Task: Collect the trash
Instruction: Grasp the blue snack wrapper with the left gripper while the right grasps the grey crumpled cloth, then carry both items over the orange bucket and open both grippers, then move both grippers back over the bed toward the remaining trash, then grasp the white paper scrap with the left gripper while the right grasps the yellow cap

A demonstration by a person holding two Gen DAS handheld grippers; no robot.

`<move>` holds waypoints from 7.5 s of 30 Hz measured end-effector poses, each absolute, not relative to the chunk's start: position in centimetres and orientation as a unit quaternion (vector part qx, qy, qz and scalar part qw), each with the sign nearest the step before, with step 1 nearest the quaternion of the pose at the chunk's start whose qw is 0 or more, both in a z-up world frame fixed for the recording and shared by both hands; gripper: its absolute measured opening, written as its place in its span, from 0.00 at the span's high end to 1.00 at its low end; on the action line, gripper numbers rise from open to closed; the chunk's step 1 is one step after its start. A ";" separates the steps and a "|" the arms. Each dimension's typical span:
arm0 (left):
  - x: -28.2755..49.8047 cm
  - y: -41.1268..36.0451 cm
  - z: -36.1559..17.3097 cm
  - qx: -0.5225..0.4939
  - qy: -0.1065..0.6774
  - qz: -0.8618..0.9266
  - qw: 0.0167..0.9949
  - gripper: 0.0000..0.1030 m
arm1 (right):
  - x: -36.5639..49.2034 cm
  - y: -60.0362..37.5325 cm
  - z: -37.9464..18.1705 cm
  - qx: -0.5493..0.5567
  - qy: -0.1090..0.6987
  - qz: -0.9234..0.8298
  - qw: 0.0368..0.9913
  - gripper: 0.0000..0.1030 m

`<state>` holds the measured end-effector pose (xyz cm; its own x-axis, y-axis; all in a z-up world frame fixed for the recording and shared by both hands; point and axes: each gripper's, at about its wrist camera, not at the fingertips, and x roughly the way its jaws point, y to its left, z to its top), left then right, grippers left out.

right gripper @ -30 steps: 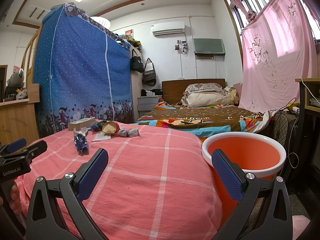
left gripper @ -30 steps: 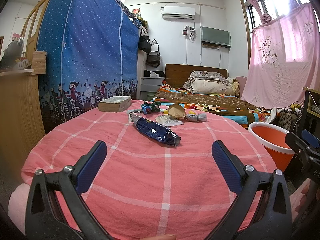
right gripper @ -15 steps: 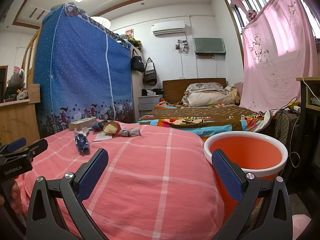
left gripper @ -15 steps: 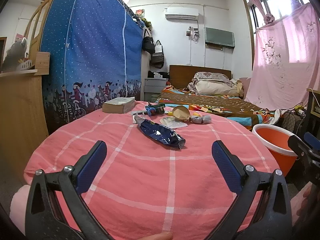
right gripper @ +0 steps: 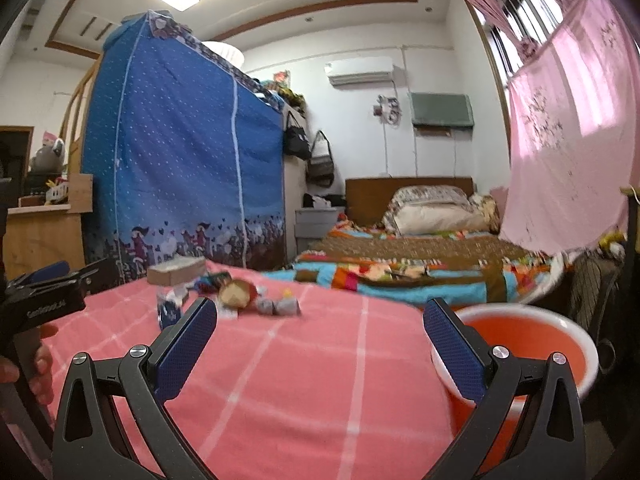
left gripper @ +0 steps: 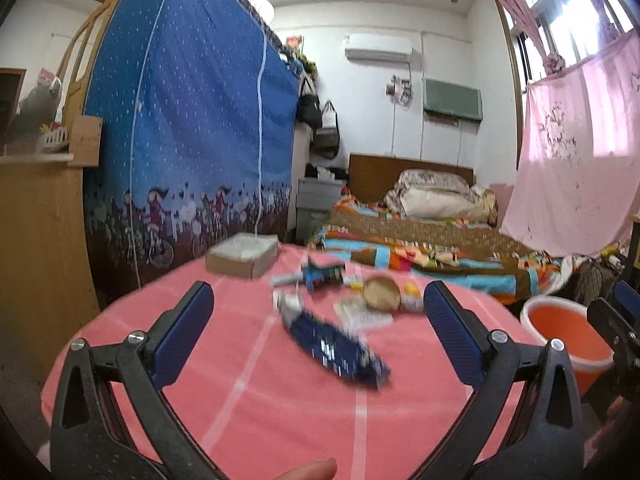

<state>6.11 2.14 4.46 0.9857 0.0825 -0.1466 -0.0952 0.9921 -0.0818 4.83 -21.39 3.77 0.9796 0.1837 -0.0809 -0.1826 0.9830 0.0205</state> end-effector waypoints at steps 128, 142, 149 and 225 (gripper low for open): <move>22.6 -26.7 2.9 -0.039 0.348 -0.262 0.899 0.41 | 14.3 -45.0 1.8 0.186 0.209 -0.047 0.959 0.56; 19.3 -18.7 6.9 -0.049 0.198 -0.177 0.963 0.00 | 13.2 -41.0 5.7 0.135 0.098 -0.043 0.985 0.10; 17.2 -14.3 8.2 -0.062 0.134 -0.133 0.980 0.00 | 12.1 -37.5 7.5 0.095 0.020 -0.016 0.995 0.00; 25.7 8.1 -1.4 -0.153 0.370 0.006 0.916 0.74 | 33.4 -14.2 -0.2 -0.032 0.384 0.225 0.895 0.86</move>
